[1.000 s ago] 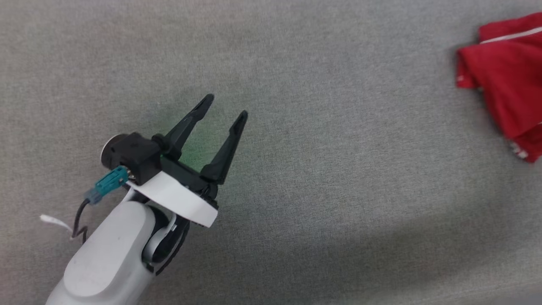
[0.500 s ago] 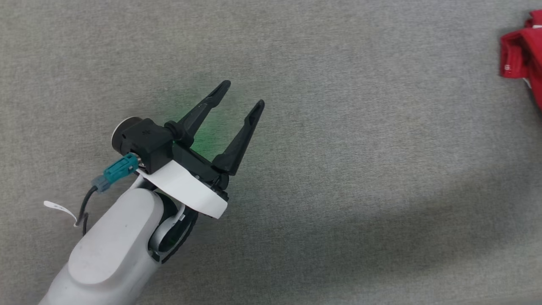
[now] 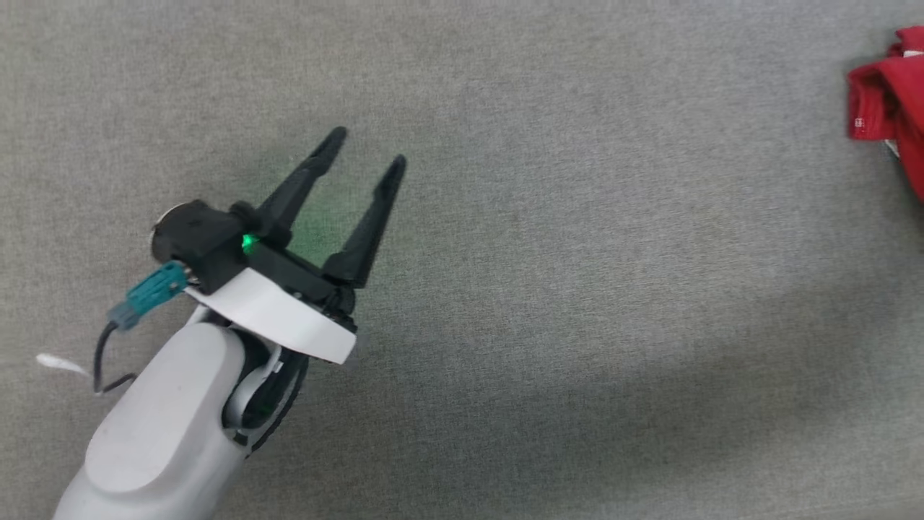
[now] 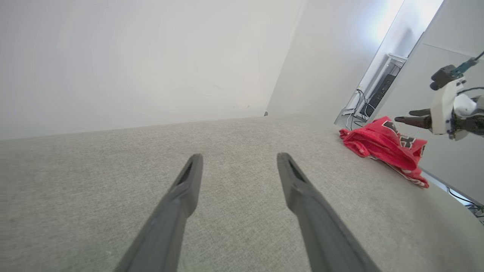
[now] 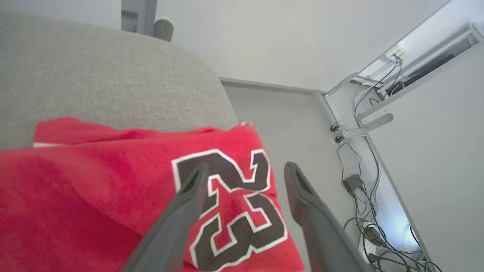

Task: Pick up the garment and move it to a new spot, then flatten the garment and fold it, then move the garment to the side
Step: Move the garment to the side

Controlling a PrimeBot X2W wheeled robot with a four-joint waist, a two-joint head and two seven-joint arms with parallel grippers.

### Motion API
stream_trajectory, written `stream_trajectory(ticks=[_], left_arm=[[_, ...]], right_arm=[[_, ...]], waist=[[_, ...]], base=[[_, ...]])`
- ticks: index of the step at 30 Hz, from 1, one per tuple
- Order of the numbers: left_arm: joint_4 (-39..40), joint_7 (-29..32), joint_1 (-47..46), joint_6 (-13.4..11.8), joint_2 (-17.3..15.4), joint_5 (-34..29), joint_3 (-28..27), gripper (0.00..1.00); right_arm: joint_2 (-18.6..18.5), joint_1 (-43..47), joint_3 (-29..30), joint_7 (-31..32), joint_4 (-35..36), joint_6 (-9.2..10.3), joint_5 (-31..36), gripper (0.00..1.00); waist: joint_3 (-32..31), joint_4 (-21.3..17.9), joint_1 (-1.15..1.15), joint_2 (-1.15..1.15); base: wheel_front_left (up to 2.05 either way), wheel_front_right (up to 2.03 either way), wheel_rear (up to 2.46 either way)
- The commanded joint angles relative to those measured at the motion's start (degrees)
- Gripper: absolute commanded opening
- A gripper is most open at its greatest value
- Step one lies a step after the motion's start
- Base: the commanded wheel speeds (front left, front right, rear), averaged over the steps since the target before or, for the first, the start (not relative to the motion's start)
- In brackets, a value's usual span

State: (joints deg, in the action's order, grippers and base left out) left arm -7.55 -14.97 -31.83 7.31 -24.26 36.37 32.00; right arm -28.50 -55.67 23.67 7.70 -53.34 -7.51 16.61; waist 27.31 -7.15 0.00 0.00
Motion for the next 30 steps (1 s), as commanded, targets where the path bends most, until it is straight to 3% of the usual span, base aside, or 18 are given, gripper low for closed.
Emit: stream_trajectory(ticks=[1,8,17,24,30], left_arm=[[0.2,-0.3,0.9,0.2,-0.2,0.5,-0.8,1.0],[-0.3,-0.3,4.2,0.2,0.1,0.6,-6.1,1.0],[-1.2,-0.3,9.4,0.2,2.1,-1.1,-14.8,1.0],[-0.9,-0.3,15.4,0.2,4.1,-4.9,-23.2,1.0],[-0.4,-0.3,19.8,0.2,5.0,-7.2,-28.1,1.0]], right_arm=[[0.6,-0.6,0.5,-1.0,-0.1,0.04,-0.6,1.0],[3.2,-0.5,-0.9,-5.9,-1.8,0.04,-2.8,1.0],[6.9,2.1,-7.4,-13.8,-3.5,0.04,-9.4,1.0],[8.8,6.4,-17.3,-19.4,-2.8,0.04,-16.9,1.0],[9.3,11.9,-24.5,-22.1,1.9,0.04,-23.0,1.0]], waist=[[-0.6,-0.3,0.0,0.0],[-3.8,-0.3,0.0,0.0],[-9.1,0.5,0.0,0.0],[-13.6,1.8,0.0,0.0],[-16.7,2.8,0.0,0.0]], base=[[0.0,0.0,0.0],[0.0,0.0,0.0],[0.0,0.0,0.0],[0.0,0.0,0.0],[0.0,0.0,0.0]])
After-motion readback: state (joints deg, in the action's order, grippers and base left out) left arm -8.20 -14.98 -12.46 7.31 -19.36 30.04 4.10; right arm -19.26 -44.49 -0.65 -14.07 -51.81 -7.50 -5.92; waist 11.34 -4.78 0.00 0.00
